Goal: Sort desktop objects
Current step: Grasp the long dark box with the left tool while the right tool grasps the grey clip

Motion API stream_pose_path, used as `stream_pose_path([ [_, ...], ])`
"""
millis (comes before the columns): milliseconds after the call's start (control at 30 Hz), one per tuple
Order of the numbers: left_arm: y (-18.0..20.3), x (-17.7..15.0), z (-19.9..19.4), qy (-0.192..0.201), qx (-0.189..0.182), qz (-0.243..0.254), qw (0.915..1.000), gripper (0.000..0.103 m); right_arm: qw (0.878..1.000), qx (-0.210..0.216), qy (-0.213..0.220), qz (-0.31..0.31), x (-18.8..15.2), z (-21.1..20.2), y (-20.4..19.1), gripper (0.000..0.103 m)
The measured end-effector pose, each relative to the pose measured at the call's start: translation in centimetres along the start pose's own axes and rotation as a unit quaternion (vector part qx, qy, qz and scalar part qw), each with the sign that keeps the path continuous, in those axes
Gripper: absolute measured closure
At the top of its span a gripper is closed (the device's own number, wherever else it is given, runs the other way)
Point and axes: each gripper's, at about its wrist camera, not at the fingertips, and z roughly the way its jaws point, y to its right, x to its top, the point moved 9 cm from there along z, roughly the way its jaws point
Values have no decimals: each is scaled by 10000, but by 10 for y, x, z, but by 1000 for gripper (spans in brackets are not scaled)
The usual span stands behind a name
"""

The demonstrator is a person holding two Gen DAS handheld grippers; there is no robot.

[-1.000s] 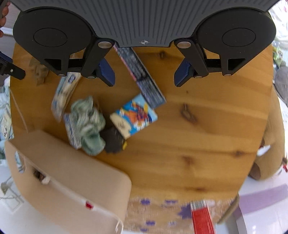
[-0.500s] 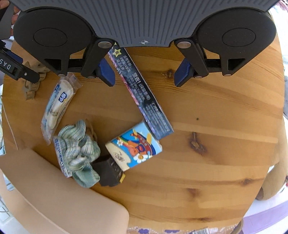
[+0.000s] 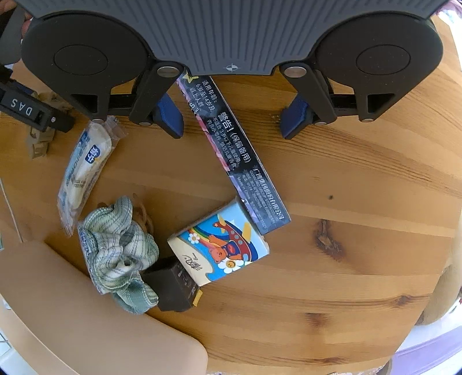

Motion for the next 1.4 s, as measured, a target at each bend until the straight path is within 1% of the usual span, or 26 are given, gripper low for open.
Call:
stream_pose_path([
  [67,4,-2,4,-121,-4,192,9997,15,10000,38,-64,-36,-1,0,-1,0],
  [100,5,-2,5,-162,14,295,9994,14,9999,43,-105,-49,-1,0,-1,0],
  [167,7,-3,6,-153,84,403,9990,14,9998,49,-175,-74,-1,1,-2,0],
  [267,7,-4,6,-88,138,424,9990,14,9996,55,-253,-116,-1,1,-3,0],
  [333,5,-4,4,-39,235,433,9988,21,9996,59,-238,-100,-1,0,-3,0],
  [367,2,-3,2,9,319,399,9987,29,9997,58,-216,-107,-2,-1,-3,0],
  [400,0,-3,1,33,368,370,9986,33,9998,59,-188,-100,-3,-1,-3,1],
  [433,-1,-3,0,43,380,366,9986,34,9998,84,-155,-69,-4,-2,-4,2],
  [467,-2,-3,0,36,378,394,9985,37,9998,90,-133,-67,-4,-4,-4,6],
  [500,-4,-3,-1,50,415,427,9982,43,9999,90,-85,-76,-5,-6,-5,10],
  [533,-6,-2,-2,77,475,430,9979,47,9999,91,-33,-69,-4,-8,-6,13],
  [567,-7,-2,-3,107,473,400,9980,54,9999,96,8,-79,-4,-10,-6,19],
  [600,-9,-1,-4,138,471,385,9981,64,9999,98,43,-97,-4,-12,-7,24],
  [633,-10,0,-5,163,472,393,9980,70,9999,102,69,-117,-4,-13,-8,27],
  [667,-11,1,-6,170,478,390,9979,74,9998,110,96,-142,-3,-15,-10,34],
  [700,-12,2,-6,168,472,372,9980,76,9997,119,134,-166,-3,-18,-11,40],
  [767,-14,2,-6,157,460,391,9981,77,9995,129,192,-205,-3,-20,-12,48],
  [933,-17,6,-6,147,447,434,9979,79,9992,160,260,-252,-2,-24,-12,48],
  [1000,-19,6,-7,145,440,447,9979,79,9990,183,312,-258,-4,-26,-12,51],
  [1067,-21,7,-11,226,449,483,9976,79,9987,231,382,-240,-5,-29,-11,53],
  [1200,-22,8,-22,348,423,531,9971,79,9980,378,450,-232,-6,-36,-10,53],
  [1267,-23,11,-26,417,431,527,9968,79,9979,406,460,-230,0,-30,-3,53],
  [1367,-28,8,-36,514,444,458,9966,79,9976,465,491,-144,2,-32,0,53],
  [1400,-30,12,-35,529,439,405,9968,79,9974,475,531,-136,2,-34,1,53],
])
